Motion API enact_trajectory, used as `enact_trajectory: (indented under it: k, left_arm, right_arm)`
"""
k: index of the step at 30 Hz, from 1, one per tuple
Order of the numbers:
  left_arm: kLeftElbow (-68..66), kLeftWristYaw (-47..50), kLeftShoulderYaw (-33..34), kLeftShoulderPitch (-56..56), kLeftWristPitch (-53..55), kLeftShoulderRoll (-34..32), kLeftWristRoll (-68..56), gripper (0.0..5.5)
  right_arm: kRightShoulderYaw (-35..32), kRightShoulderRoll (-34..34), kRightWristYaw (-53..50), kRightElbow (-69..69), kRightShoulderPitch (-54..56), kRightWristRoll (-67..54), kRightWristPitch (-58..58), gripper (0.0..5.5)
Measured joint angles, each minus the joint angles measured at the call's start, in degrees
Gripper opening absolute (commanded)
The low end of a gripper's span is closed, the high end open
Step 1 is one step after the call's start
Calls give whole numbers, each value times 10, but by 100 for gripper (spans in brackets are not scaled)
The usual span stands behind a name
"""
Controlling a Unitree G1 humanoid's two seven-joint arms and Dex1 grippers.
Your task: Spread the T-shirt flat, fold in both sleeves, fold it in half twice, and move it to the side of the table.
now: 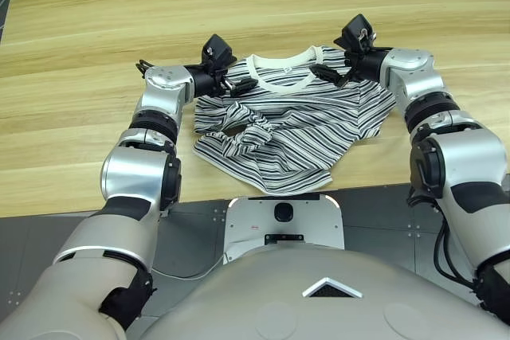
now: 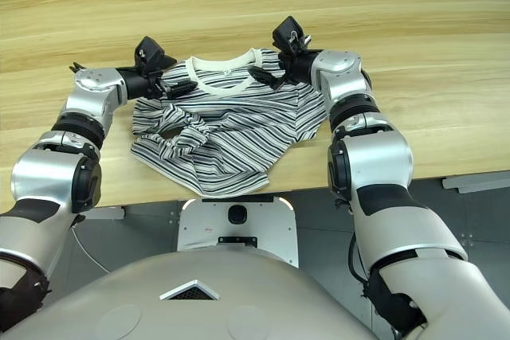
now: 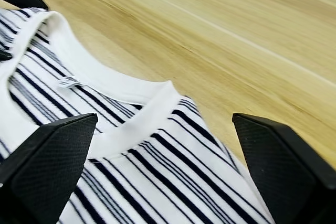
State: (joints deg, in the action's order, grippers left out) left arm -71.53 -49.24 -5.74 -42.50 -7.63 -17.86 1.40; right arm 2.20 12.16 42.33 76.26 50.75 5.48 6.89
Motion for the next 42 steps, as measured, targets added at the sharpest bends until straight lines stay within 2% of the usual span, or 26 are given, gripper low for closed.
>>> enact_trajectory:
  k: [1, 8, 14, 20, 26, 37, 39, 42]
  left_arm:
    - [0, -1, 1, 1, 0, 0, 0, 427]
    - [7, -17, 10, 15, -8, -1, 0, 298]
    - [19, -37, 15, 27, -14, -6, -1, 203]
    - [27, -40, 20, 36, -16, -7, -6, 119]
    - [27, -40, 25, 38, -16, -8, -6, 17]
    - [27, -39, 32, 40, -15, -8, -6, 10]
    - [27, -39, 33, 40, -15, -8, -6, 10]
    - [27, -39, 34, 40, -15, -8, -6, 10]
  right_arm:
    - [-3, 0, -9, 1, 0, 0, 0, 476]
    - [16, 0, -80, 9, -1, 37, -23, 479]
    - [18, -1, -93, 6, 0, 44, -27, 479]
    - [12, -9, -103, 8, -1, 44, -27, 382]
    - [18, -15, -90, 7, -2, 51, -20, 258]
    - [32, -22, -80, 2, -7, 56, -20, 40]
    - [34, -23, -82, -1, -9, 56, -18, 14]
    - [34, -24, -86, -3, -11, 56, -12, 14]
